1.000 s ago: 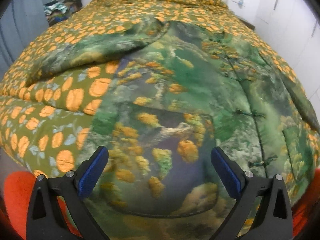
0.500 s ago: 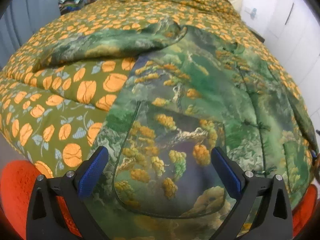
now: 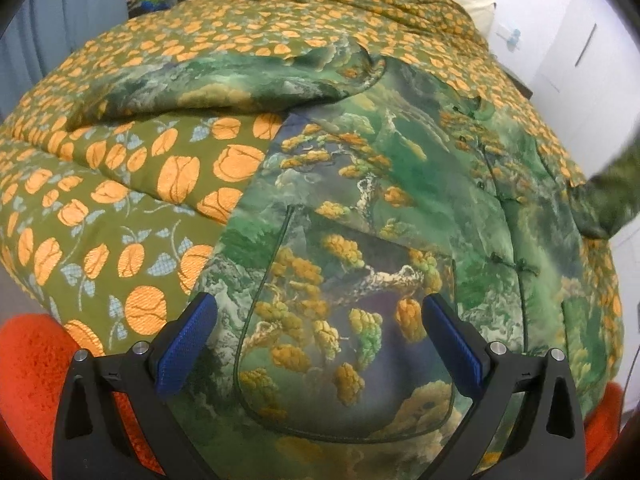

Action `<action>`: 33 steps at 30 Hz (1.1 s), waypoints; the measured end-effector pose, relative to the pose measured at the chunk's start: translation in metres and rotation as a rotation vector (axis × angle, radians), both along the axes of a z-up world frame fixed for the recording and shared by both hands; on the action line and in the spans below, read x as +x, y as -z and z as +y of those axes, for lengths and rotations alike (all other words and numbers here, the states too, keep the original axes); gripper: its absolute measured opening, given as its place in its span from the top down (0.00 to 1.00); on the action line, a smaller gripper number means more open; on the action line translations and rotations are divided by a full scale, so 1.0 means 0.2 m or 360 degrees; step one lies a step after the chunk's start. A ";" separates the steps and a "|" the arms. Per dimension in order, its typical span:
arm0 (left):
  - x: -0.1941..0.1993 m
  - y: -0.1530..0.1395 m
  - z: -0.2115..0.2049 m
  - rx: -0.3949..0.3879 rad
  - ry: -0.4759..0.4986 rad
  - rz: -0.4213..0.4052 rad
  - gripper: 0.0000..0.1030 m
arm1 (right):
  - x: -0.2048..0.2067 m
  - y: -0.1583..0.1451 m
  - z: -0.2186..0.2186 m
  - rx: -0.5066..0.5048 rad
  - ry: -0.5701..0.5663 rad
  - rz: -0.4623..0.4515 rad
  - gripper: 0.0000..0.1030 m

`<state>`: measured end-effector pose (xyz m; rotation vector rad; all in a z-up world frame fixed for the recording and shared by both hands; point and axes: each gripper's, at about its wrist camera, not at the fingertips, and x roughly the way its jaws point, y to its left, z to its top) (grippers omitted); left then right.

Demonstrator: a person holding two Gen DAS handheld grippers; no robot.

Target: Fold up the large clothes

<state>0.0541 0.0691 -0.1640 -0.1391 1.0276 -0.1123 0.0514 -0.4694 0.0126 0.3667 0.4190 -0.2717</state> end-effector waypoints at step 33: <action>0.08 0.02 0.16 -0.0011 -0.0032 0.0139 0.01 | 0.37 0.98 0.70 0.0118 -0.0542 0.0861 0.14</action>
